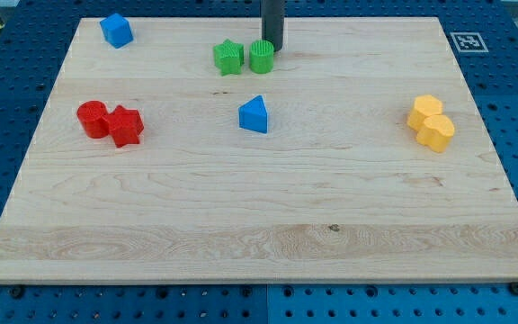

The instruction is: Move blue triangle to the left of green star

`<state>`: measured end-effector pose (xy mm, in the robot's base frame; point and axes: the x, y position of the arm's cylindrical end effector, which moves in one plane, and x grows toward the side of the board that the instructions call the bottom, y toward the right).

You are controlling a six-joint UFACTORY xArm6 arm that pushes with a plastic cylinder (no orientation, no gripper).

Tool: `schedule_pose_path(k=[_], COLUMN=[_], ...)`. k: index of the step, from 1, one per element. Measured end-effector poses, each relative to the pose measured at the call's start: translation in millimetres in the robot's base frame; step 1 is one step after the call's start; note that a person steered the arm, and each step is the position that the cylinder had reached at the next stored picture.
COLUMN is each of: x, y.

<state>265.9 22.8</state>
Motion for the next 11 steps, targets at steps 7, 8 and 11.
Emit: schedule_pose_path(k=[7,8,11], x=[105,128,150], y=[38,33,-26])
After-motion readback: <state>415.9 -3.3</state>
